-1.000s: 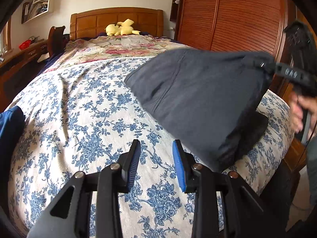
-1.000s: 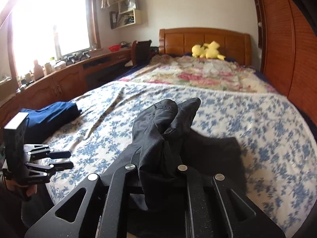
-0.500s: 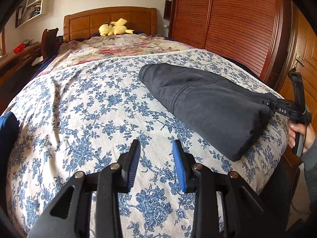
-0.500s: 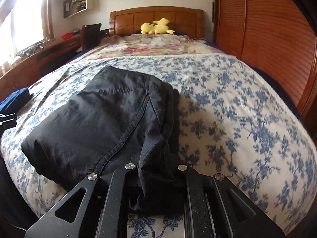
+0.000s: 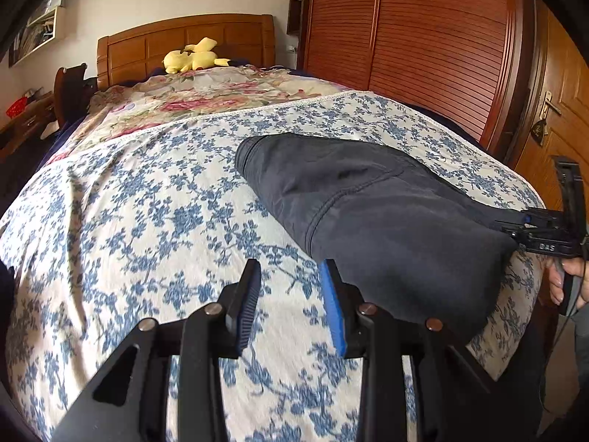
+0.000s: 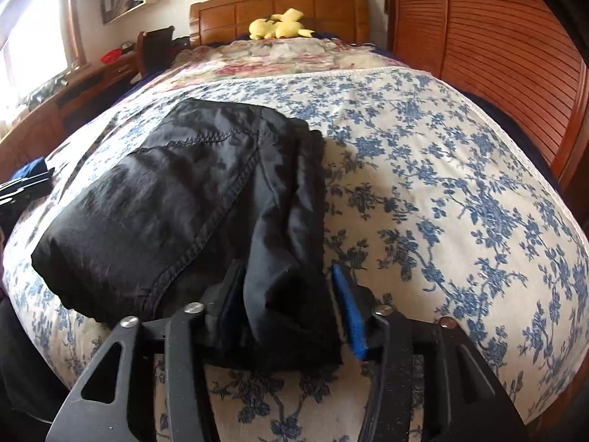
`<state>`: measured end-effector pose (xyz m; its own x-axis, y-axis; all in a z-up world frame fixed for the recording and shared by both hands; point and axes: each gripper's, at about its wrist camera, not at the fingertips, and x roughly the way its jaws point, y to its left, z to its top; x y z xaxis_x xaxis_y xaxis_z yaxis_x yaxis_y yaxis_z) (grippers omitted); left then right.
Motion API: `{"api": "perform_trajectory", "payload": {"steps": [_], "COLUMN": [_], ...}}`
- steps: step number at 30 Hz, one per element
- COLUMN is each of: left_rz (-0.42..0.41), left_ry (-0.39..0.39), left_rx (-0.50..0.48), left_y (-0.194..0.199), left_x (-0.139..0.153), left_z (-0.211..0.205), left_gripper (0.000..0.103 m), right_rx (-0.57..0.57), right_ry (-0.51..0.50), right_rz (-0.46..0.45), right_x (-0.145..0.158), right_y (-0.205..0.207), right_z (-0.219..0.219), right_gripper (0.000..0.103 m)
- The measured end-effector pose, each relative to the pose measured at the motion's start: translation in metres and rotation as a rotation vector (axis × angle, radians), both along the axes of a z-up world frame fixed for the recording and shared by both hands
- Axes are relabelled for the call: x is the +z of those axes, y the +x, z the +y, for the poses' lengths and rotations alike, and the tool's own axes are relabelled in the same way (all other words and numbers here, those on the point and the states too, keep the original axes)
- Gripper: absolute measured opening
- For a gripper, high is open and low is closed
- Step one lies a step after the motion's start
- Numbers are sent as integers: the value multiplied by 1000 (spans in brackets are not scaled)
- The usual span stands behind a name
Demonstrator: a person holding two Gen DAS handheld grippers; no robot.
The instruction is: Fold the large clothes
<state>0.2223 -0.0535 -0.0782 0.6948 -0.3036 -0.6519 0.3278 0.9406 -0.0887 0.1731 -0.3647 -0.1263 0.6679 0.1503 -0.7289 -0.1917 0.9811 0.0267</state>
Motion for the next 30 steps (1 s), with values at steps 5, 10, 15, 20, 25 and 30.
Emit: {"api": "perform_trajectory", "payload": {"steps": [5,10,15,20,25,30], "left_rz": [-4,2,25,60,60,71], "left_ry": [24,42,56,112,138,126], "left_rx": [-27,-49,-61,-61,-56,-46], "left_y": [36,71,106,141,157,172], "left_x": [-2,-7,-19,-39,-51,-57], "left_z": [-14,-27,-40,-54,-57,-52], "left_gripper": [32,32,32,32,39,56], "right_rx": [-3,5,12,24,25,17], "right_ry": [18,34,64,51,48,64], "right_rz": [19,48,59,62,61,68], "right_x": [-5,-23,-32,-35,-36,-38], "right_y": [5,13,17,20,22,23], "right_z": [-3,-2,-4,-1,2,2], "right_gripper": [61,62,63,63,63,63]}}
